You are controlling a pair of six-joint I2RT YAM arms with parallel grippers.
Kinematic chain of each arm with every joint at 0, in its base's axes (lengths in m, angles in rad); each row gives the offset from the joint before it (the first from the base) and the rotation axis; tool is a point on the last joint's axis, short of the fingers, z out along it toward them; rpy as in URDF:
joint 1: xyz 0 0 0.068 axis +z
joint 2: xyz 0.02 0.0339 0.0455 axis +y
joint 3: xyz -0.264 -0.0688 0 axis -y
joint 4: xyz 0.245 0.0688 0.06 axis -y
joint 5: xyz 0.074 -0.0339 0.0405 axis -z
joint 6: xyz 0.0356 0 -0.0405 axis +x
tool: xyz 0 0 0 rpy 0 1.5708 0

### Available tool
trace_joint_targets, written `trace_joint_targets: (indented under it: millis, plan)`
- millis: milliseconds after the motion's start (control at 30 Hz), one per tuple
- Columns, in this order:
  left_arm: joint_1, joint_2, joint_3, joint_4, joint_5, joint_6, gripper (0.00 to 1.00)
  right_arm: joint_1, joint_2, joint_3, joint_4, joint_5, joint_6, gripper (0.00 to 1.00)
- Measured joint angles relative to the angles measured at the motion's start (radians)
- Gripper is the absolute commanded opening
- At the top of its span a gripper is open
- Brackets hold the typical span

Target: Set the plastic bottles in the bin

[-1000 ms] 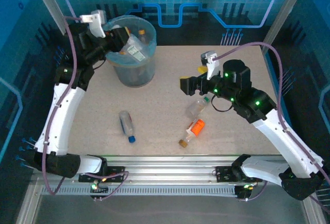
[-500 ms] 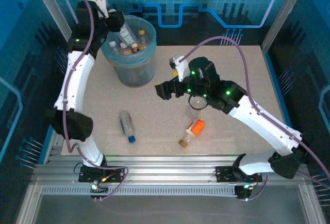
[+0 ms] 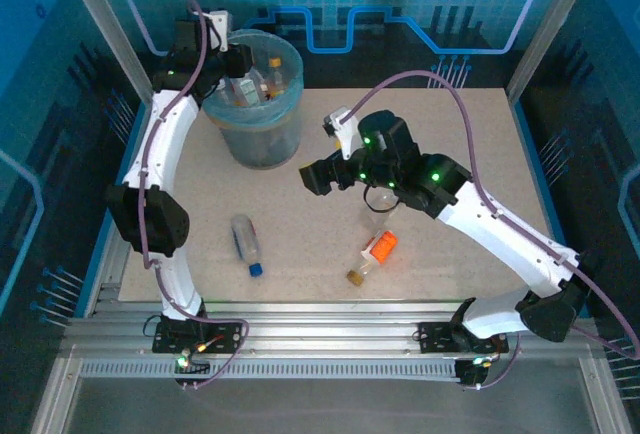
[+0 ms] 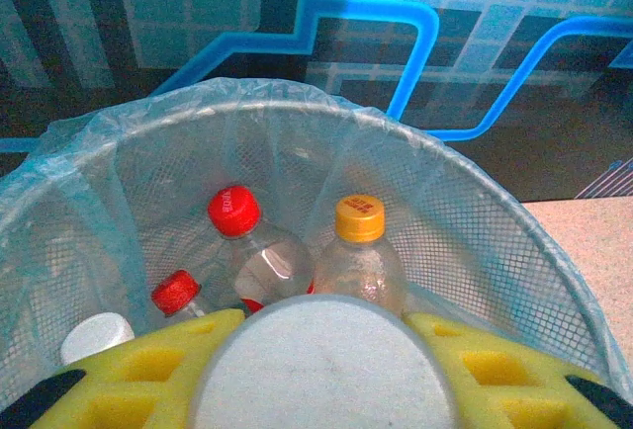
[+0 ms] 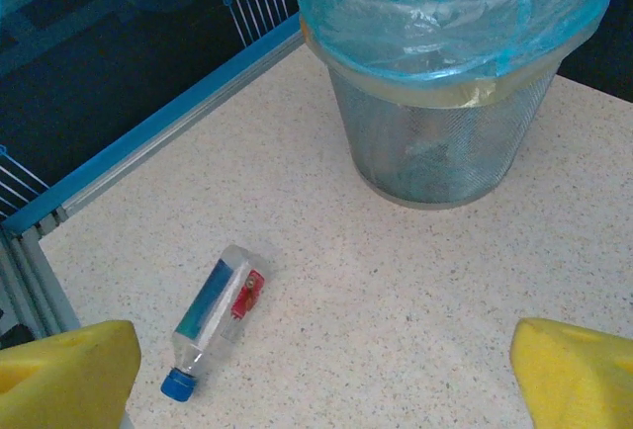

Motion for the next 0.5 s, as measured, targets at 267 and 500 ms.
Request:
trace_joint_targets:
  millis: [267,500]
  plan:
    - [0.003,0.0,0.026,-0.022,-0.027,0.042,0.0,0.0,0.037,0.011,-0.024,0.006,-0.003,0.97]
    - [0.023,0.0,0.076,-0.043,-0.126,0.063,0.0,0.0,0.058,0.033,-0.035,0.006,-0.002,0.98]
